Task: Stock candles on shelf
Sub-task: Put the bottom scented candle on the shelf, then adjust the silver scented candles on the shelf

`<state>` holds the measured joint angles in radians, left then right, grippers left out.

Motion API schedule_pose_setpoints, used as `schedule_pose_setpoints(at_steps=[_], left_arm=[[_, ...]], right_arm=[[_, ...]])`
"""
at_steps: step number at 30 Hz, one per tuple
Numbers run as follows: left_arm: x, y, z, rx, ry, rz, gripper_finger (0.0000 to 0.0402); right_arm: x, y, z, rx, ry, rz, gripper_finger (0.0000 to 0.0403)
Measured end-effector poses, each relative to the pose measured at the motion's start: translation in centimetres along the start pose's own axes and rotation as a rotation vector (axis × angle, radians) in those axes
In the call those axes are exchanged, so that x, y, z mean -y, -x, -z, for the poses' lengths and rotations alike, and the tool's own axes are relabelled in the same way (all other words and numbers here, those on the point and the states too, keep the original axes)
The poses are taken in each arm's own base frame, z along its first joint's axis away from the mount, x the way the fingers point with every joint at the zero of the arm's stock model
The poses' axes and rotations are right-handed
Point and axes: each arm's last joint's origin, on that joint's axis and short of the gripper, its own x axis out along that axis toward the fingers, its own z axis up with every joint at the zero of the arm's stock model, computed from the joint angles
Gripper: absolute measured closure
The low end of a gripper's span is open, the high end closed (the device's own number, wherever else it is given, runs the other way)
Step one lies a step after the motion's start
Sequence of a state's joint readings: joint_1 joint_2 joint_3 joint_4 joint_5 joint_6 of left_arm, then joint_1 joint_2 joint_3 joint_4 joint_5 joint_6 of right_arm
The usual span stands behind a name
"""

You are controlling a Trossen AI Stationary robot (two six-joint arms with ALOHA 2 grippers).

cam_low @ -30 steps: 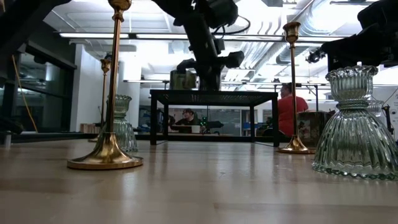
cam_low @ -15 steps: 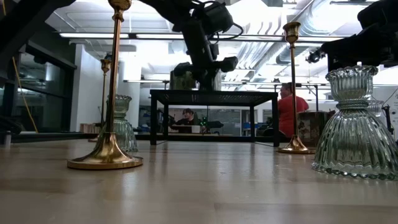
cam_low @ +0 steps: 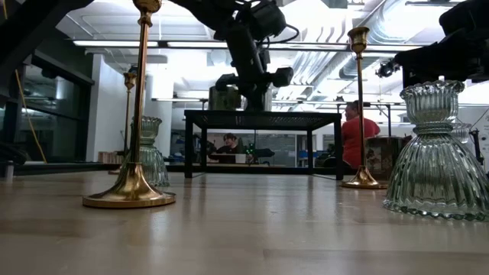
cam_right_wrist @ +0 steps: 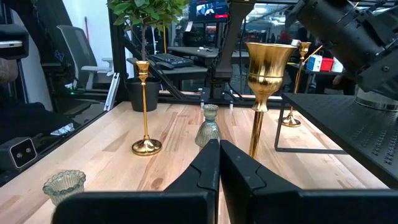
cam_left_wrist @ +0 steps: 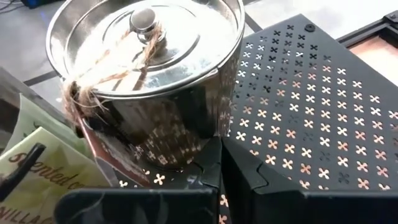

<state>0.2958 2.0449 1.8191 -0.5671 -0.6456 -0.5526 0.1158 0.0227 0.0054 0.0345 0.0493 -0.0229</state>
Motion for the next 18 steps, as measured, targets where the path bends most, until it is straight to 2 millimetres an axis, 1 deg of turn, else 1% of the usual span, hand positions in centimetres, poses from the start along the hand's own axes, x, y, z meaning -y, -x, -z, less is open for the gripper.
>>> schedule_pose_setpoints(at_steps=[5, 10, 13, 15, 18], left_arm=[[0.1, 0.0, -0.2, 0.019, -0.023, 0.008, 0.0396], [0.8, 0.5, 0.1, 0.027, -0.113, 0.022, 0.0396], [0.9, 1.3, 0.7, -0.017, -0.175, 0.019, 0.0396], [0.9, 2.0, 1.1, -0.048, -0.179, 0.014, 0.0396], [-0.1, 3.2, 1.2, -0.116, -0.154, -0.018, 0.0396]], right_arm=[[0.0, 0.0, 0.0, 0.0, 0.0, 0.0, 0.04], [0.0, 0.0, 0.0, 0.0, 0.0, 0.0, 0.04], [0.0, 0.0, 0.0, 0.0, 0.0, 0.0, 0.04], [0.0, 0.0, 0.0, 0.0, 0.0, 0.0, 0.04], [0.0, 0.0, 0.0, 0.0, 0.0, 0.0, 0.04]])
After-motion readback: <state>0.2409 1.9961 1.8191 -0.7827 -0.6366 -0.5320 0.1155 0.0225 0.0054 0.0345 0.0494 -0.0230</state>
